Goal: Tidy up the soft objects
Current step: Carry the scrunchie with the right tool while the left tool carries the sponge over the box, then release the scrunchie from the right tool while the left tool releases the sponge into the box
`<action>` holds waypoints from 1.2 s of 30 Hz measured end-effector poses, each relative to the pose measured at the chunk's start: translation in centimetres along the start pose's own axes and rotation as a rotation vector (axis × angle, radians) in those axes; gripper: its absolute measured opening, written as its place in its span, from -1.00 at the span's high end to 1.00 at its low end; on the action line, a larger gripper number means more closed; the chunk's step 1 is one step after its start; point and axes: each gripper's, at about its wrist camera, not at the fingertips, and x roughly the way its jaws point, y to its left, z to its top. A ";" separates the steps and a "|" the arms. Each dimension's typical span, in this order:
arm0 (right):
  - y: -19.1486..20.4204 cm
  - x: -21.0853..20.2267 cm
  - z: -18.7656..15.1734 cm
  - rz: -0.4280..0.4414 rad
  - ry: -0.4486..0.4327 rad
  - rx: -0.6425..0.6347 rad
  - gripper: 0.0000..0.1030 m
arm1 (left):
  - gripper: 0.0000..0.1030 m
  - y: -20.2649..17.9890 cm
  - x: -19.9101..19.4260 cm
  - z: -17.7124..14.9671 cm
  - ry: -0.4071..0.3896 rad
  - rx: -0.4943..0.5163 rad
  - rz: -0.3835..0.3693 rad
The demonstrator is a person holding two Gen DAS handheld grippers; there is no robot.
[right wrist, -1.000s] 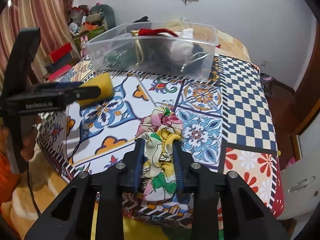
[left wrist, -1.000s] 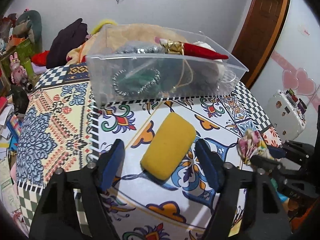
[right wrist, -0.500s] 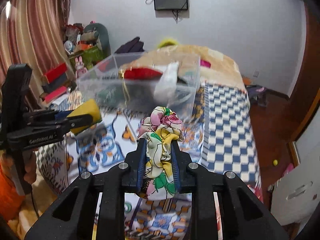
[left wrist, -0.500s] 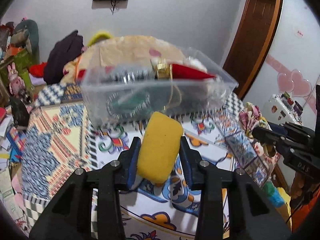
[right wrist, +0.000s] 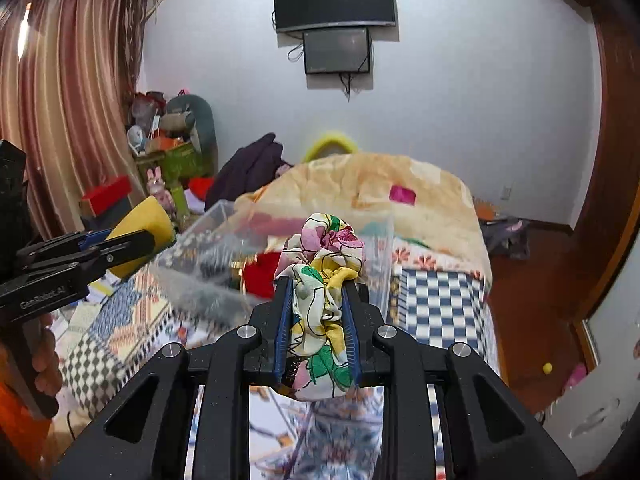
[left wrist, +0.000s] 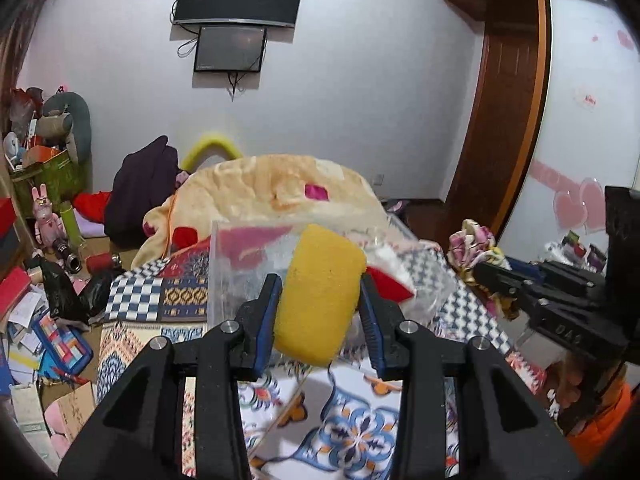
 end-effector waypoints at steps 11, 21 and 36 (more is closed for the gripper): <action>-0.7 3.5 2.2 -0.008 -0.022 0.067 0.56 | 0.26 -1.5 3.5 1.9 -0.016 0.052 0.037; -1.3 8.6 1.0 0.005 0.112 0.113 0.56 | 0.26 0.2 9.5 0.7 0.112 0.004 0.041; -0.9 6.4 1.6 -0.039 0.084 0.072 -0.40 | -0.32 0.5 7.3 0.6 0.103 -0.015 0.016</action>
